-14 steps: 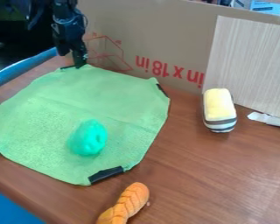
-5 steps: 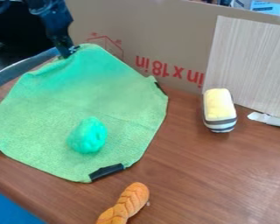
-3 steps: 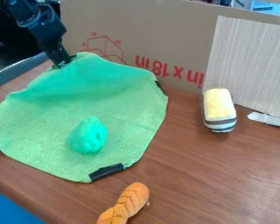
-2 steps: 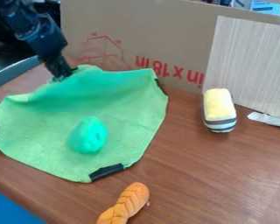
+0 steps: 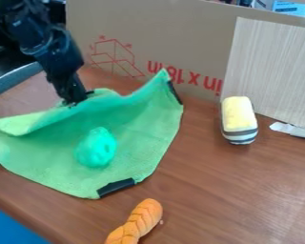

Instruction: Fold the cloth from top left to bottom right and cover the green figure

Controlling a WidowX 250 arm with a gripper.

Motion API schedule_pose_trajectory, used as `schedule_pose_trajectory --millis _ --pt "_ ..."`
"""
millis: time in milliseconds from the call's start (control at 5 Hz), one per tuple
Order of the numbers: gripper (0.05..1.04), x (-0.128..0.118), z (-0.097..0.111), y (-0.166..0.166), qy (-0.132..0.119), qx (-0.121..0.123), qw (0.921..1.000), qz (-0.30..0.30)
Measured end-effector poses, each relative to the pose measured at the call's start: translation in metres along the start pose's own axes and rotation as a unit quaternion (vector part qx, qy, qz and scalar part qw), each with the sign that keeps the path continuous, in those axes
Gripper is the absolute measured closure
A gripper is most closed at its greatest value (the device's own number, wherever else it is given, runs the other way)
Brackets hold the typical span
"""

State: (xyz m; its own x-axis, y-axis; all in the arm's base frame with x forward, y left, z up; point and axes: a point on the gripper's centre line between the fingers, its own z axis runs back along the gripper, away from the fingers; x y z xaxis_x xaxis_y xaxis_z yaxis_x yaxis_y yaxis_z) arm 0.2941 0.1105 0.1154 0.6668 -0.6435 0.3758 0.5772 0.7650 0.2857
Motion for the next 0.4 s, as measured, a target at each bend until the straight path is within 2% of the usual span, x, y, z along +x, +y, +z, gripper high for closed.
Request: schedule_pose_trajectory --millis 200,400 --pt "1.029 0.004 0.018 -0.015 -0.004 -0.011 0.9999 -0.001" --pt "1.029 0.010 0.023 -0.034 -0.006 -0.018 0.9997 -0.013"
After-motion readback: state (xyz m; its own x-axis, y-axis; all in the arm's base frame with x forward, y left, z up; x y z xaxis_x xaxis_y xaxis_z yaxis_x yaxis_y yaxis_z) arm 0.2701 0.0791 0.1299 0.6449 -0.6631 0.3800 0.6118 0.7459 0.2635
